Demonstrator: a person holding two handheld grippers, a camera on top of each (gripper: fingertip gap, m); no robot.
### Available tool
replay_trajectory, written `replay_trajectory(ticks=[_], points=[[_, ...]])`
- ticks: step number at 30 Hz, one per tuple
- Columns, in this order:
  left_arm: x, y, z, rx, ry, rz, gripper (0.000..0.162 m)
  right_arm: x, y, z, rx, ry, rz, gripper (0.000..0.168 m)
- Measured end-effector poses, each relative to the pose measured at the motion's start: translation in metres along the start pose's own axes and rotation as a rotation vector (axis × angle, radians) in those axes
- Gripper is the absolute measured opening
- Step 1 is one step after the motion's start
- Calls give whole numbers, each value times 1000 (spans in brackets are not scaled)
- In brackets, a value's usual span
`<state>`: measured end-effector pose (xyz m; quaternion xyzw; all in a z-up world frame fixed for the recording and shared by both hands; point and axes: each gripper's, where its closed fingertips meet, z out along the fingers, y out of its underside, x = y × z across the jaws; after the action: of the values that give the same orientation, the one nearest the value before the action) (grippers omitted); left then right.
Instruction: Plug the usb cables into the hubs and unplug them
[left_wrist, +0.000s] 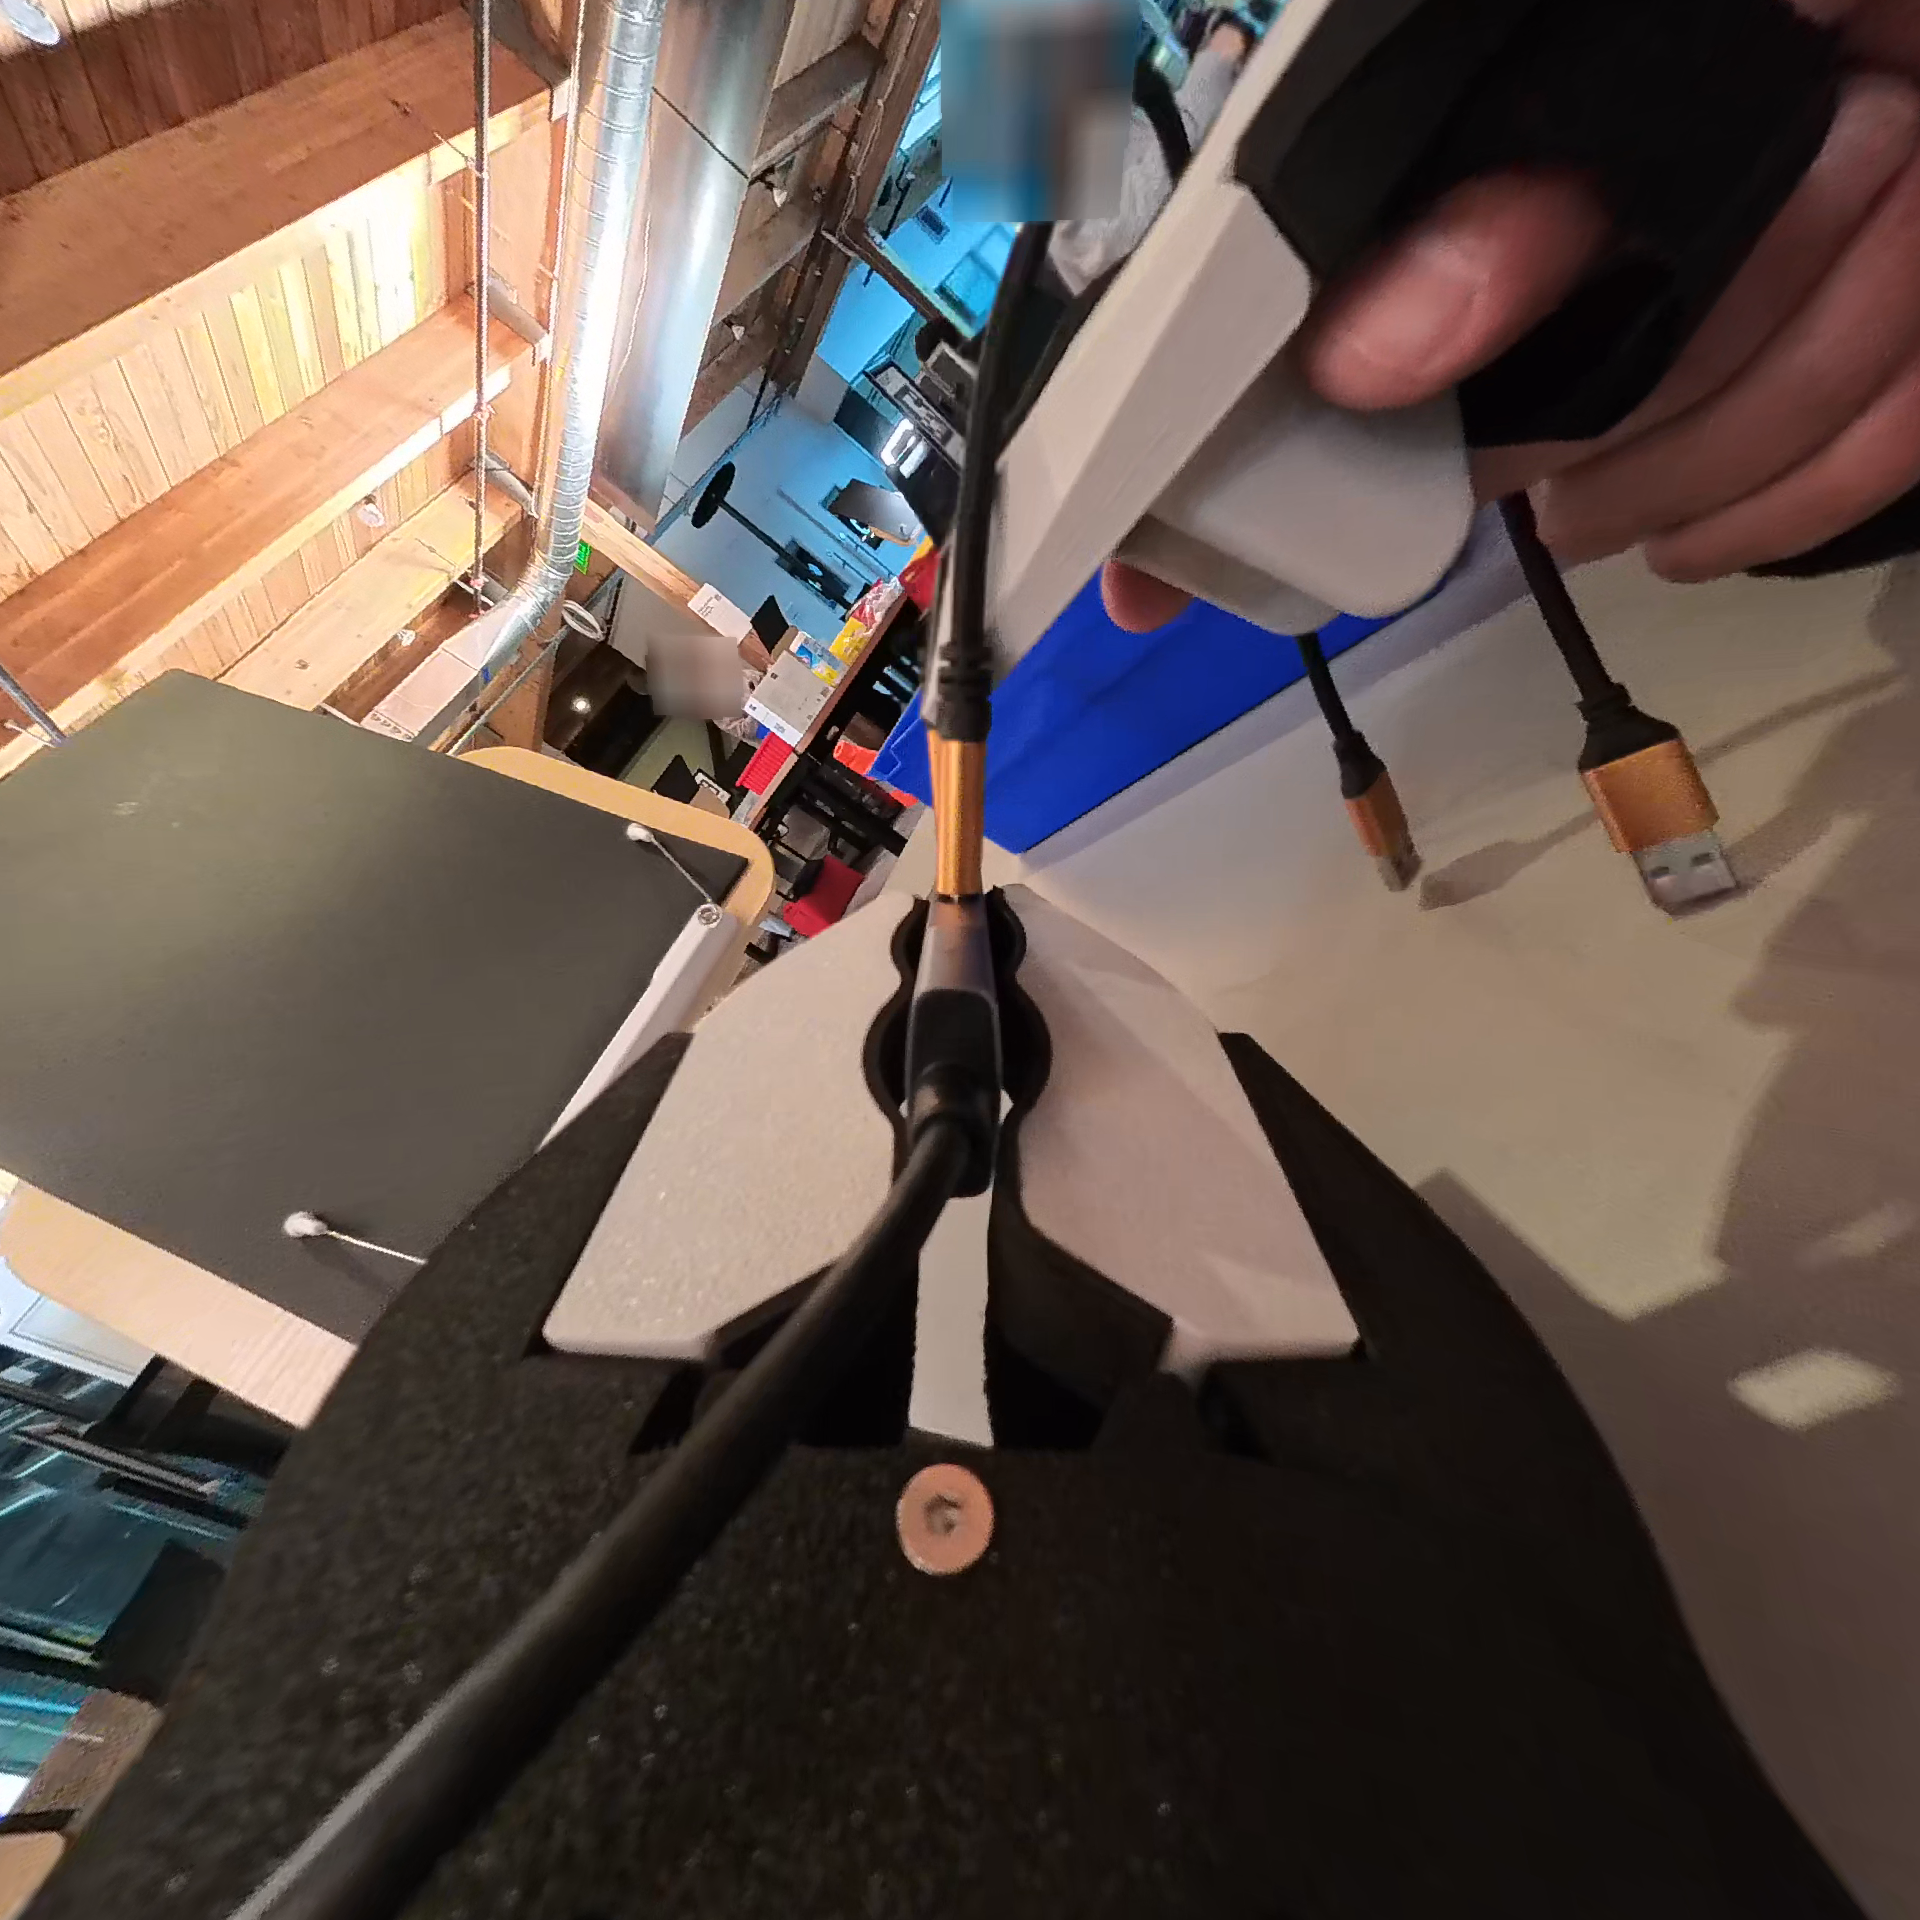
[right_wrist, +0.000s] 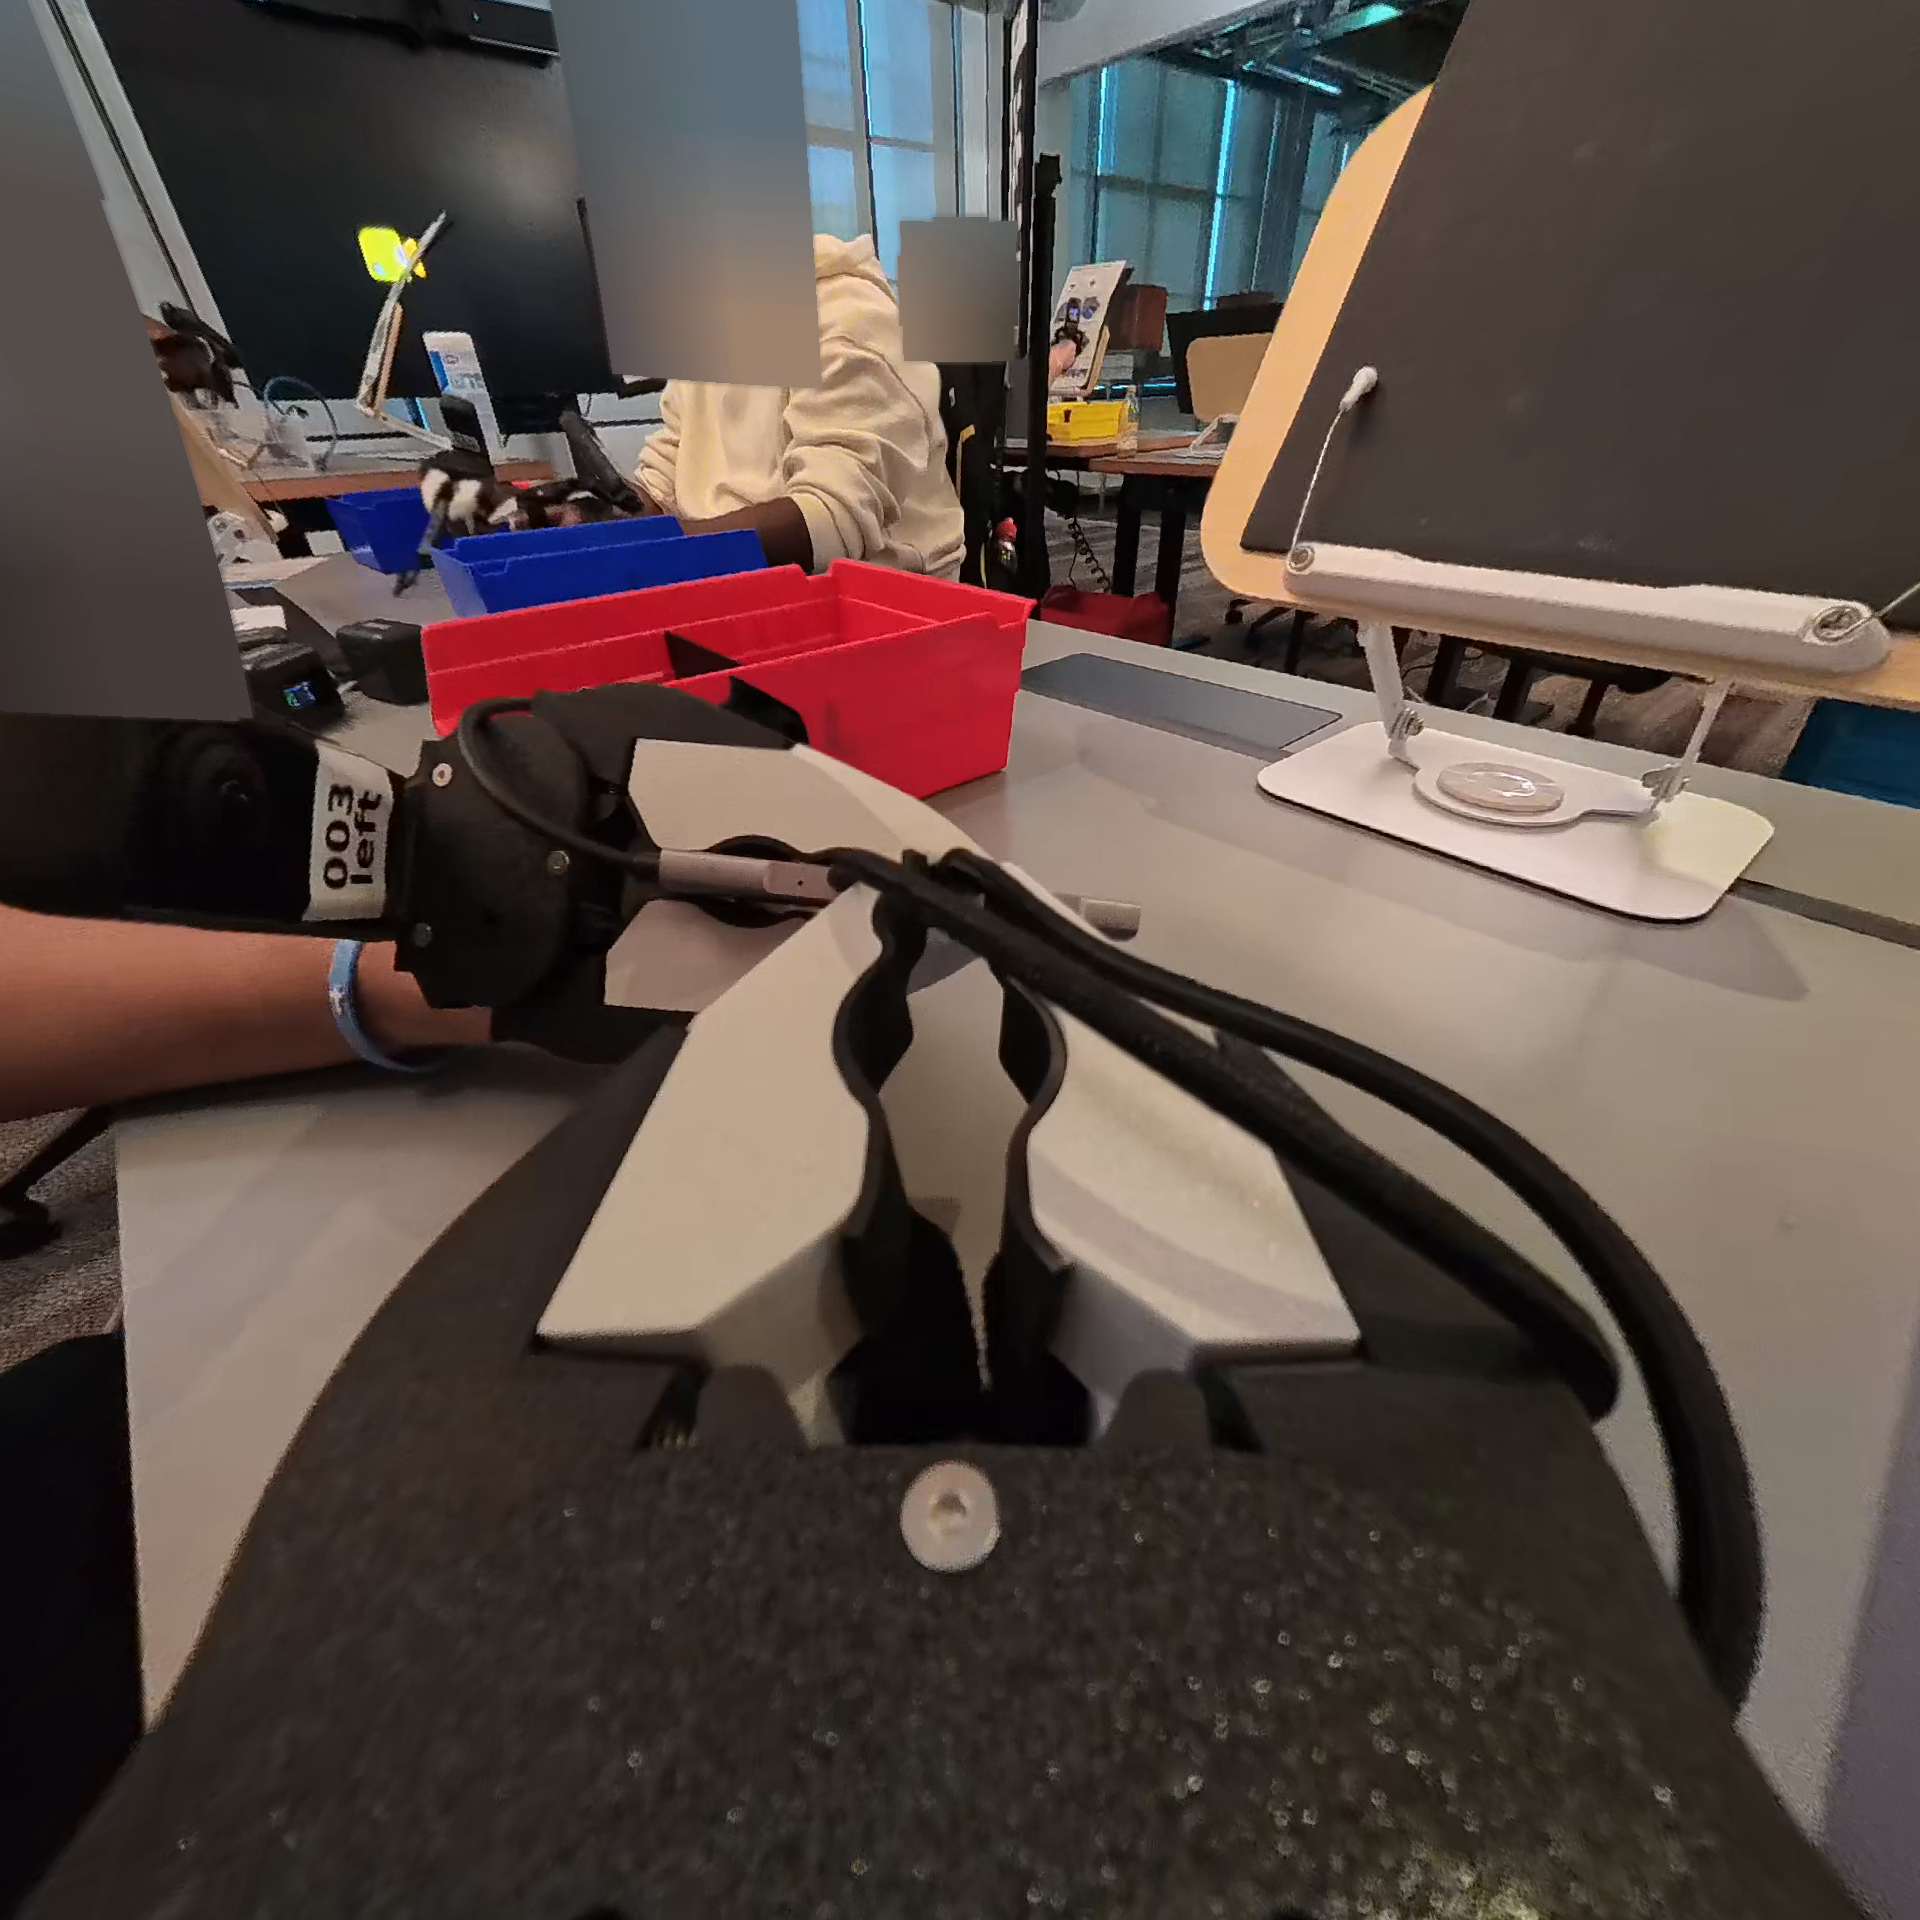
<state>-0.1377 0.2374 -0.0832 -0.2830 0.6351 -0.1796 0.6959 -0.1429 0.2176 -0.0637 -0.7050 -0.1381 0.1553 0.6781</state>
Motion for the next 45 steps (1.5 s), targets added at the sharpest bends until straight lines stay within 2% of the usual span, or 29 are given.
replay_trajectory(ticks=[13,17,21,23,25,27,30,32,35,36,40,45], points=[[0,2,1,-18,2,-19,10,3,1,2,-19,28,14,10],[-2,3,4,0,23,-99,10,5,0,2,-46,67,-21,12],[-13,14,2,-34,3,-179,10,-22,2,-12,-54,-21,-78,17],[-17,13,2,-17,13,-254,10,-42,2,-21,-54,-123,-108,15],[-18,10,1,12,49,-358,9,-63,-15,-41,2,-305,-96,15],[-17,4,-1,54,107,-482,10,-59,-46,-70,81,-444,10,17],[-17,-9,-4,129,187,-636,10,-7,-97,-113,266,-457,170,23],[-21,-16,-8,180,225,-716,10,20,-118,-135,367,-476,250,21],[-26,-28,-15,273,311,-850,10,58,-91,-108,200,-291,235,22],[-26,-33,-17,304,342,-892,10,59,-77,-95,125,-283,213,22],[-25,-47,-25,407,454,-1008,10,24,-28,-43,-135,-391,75,22],[-24,-51,-29,437,516,-1065,10,-7,-18,-11,-177,-459,-38,21]])
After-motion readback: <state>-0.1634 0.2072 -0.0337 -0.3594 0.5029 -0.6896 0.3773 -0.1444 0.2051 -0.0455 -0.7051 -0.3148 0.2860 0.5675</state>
